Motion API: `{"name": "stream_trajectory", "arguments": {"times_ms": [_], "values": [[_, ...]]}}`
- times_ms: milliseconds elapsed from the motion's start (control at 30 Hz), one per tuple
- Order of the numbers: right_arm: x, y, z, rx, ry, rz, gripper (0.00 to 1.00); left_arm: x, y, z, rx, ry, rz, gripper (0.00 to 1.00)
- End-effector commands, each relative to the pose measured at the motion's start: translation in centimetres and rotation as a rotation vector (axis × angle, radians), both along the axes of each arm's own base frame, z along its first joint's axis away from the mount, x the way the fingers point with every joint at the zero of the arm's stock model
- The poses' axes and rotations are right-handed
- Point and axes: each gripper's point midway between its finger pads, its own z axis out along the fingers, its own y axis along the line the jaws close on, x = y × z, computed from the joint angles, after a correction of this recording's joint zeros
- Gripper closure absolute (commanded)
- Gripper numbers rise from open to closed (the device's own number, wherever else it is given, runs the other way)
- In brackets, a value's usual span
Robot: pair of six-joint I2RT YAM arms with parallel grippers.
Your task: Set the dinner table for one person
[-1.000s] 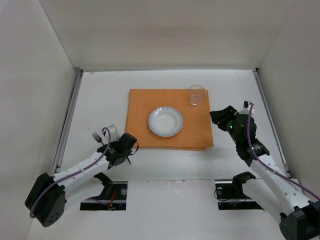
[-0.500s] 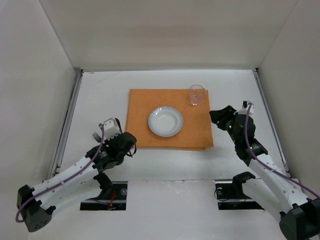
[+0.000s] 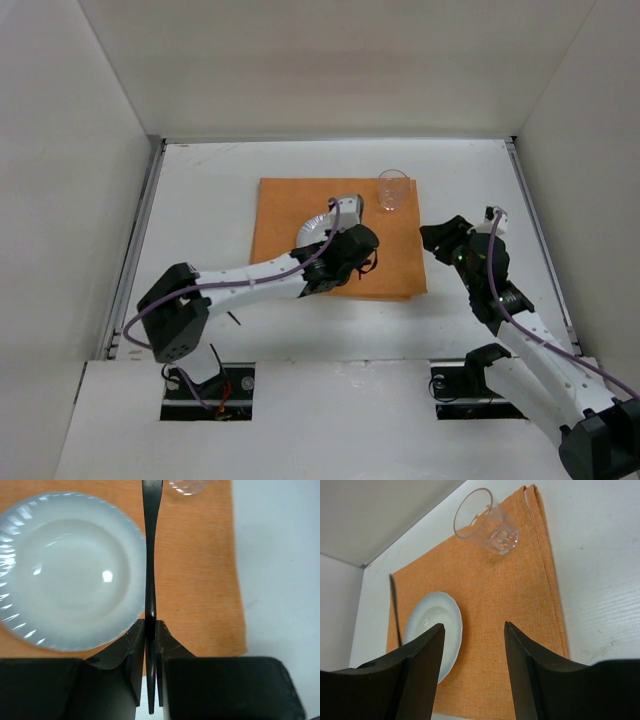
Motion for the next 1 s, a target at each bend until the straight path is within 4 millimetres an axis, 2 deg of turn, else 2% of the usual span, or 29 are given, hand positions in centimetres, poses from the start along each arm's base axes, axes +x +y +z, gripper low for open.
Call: {"name": "stream_trajectory", "arguments": {"times_ms": [0, 133, 267, 767, 967], "values": [[0.5, -0.3, 1.6, 0.028, -0.069, -0.018, 0.43, 1.4, -5.7, 4.0, -0.142, -0.071, -0.090, 0.95], [0.1, -0.7, 2.2, 0.053, -0.091, -0.026, 0.43, 2.4, -8.6, 2.3, -0.173, -0.040, -0.107, 0.95], [0.2, -1.6, 2.0, 0.064, -0.089, -0.056, 0.43, 3.6, -9.9, -0.1, -0.190, 0.007, -0.075, 0.95], [0.7, -1.2, 1.2, 0.074, -0.070, -0.037, 0.43, 5.7, -10.4, -6.3, -0.184, 0.078, 0.000, 0.94], [0.8, -1.3, 1.1, 0.076, -0.067, -0.036, 0.43, 5.9, -10.1, -8.0, -0.172, 0.105, 0.004, 0.89]]}}
